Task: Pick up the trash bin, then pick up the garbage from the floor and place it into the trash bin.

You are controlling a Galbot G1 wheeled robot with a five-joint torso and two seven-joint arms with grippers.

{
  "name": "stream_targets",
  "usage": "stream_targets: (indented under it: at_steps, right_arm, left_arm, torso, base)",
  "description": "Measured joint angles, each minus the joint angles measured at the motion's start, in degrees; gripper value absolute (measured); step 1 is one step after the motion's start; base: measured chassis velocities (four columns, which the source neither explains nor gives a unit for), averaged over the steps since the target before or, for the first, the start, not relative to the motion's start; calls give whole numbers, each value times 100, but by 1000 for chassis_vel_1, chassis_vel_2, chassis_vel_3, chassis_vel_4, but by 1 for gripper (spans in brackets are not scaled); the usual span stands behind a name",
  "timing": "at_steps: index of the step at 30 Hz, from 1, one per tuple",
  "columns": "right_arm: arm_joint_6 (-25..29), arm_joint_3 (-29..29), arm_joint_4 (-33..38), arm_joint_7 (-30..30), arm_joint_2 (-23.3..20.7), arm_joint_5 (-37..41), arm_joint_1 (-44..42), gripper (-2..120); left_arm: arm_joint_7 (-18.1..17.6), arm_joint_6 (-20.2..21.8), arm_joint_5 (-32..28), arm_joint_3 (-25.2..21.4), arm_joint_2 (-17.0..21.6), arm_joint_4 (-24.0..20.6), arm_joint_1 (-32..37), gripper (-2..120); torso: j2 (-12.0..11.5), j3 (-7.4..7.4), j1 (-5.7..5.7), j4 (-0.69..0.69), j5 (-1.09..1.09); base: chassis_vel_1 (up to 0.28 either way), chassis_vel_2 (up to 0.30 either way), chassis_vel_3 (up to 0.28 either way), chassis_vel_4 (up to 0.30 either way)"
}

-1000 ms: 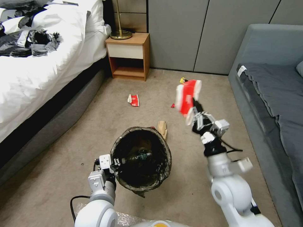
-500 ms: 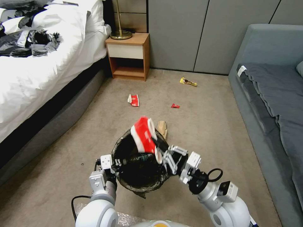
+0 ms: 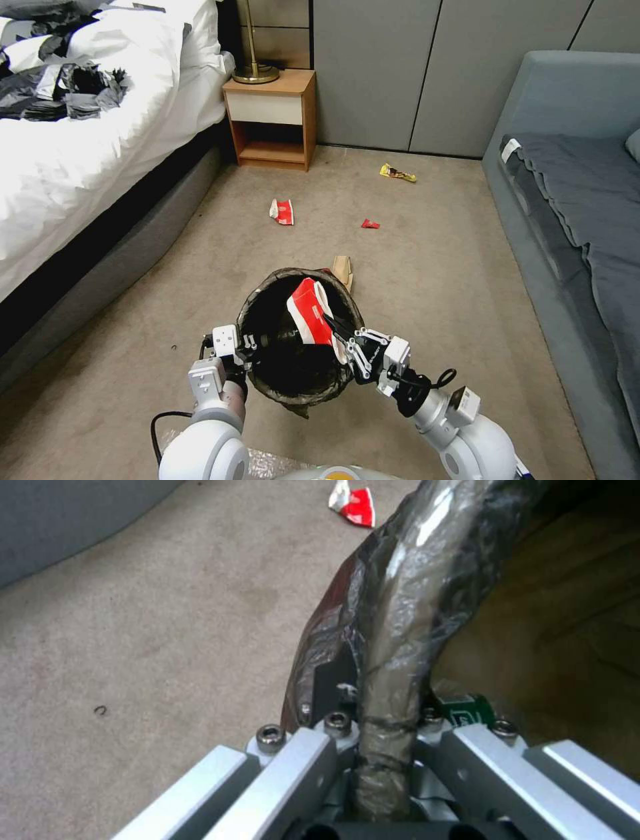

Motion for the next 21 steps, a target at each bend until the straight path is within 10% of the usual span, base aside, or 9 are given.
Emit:
stream_targets:
  at_steps: [21]
  right_arm:
    - [34, -20, 59, 19, 107, -184, 7, 80]
  left_arm:
    - [2, 5, 23, 31, -30, 0, 9, 0]
  torso:
    - [0, 0, 0, 0, 0]
  base:
    - [0, 0, 0, 0]
